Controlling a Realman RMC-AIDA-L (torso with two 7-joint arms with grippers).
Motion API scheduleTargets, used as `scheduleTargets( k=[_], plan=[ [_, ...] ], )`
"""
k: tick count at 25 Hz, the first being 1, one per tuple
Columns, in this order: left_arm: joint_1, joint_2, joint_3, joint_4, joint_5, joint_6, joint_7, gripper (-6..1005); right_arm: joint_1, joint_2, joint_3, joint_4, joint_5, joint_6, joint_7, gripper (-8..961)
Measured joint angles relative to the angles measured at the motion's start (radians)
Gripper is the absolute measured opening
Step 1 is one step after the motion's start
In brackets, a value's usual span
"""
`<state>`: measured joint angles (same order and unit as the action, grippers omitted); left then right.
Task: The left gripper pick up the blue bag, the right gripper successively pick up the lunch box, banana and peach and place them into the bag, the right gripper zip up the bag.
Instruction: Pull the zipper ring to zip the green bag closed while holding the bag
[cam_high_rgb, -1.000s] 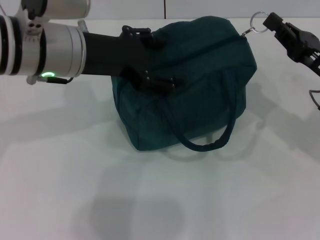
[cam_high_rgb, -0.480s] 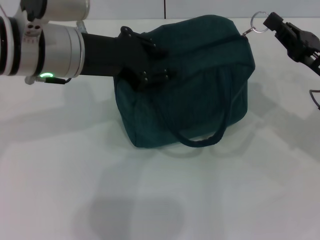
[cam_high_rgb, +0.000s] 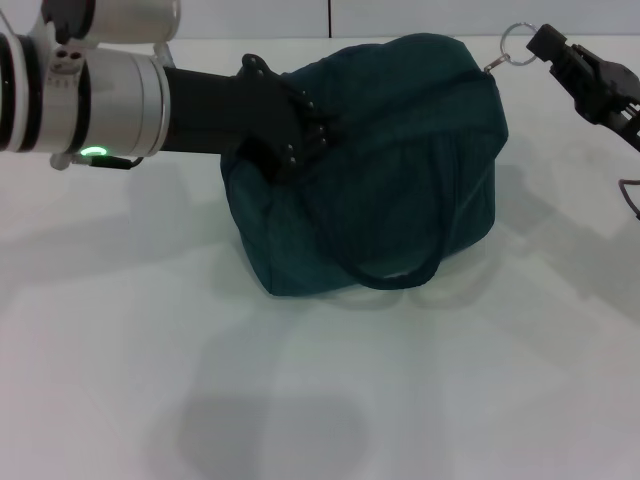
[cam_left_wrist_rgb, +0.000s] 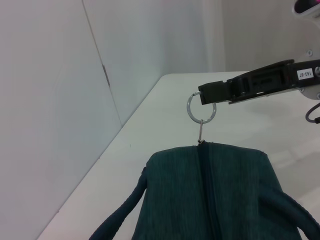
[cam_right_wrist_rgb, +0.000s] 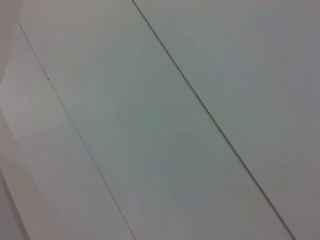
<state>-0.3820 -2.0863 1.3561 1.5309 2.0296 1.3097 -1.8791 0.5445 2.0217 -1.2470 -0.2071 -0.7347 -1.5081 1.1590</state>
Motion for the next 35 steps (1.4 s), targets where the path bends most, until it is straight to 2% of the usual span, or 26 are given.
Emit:
scheduleTargets(
  k=[4, 12, 25, 35],
  plan=[
    [0.0, 0.0, 0.0, 0.0, 0.002, 0.0, 0.0, 100, 0.0, 0.001, 0.0, 0.0, 0.0, 0.0, 0.0, 23],
    [-0.001, -0.003, 0.003, 0.001, 0.028, 0.0, -0.001, 34, 0.0, 0.002, 0.0, 0.0, 0.0, 0.0, 0.001, 24],
    [0.0, -0.001, 0.002, 0.009, 0.018, 0.001, -0.003, 59, -0.005, 0.001, 0.0, 0.007, 0.019, 0.009, 0.002, 27],
    [0.02, 0.002, -0.008, 0.045, -0.033, 0.009, -0.001, 77, -0.024, -0.003, 0.0, 0.01, 0.04, 0.085, 0.003, 29]
  ],
)
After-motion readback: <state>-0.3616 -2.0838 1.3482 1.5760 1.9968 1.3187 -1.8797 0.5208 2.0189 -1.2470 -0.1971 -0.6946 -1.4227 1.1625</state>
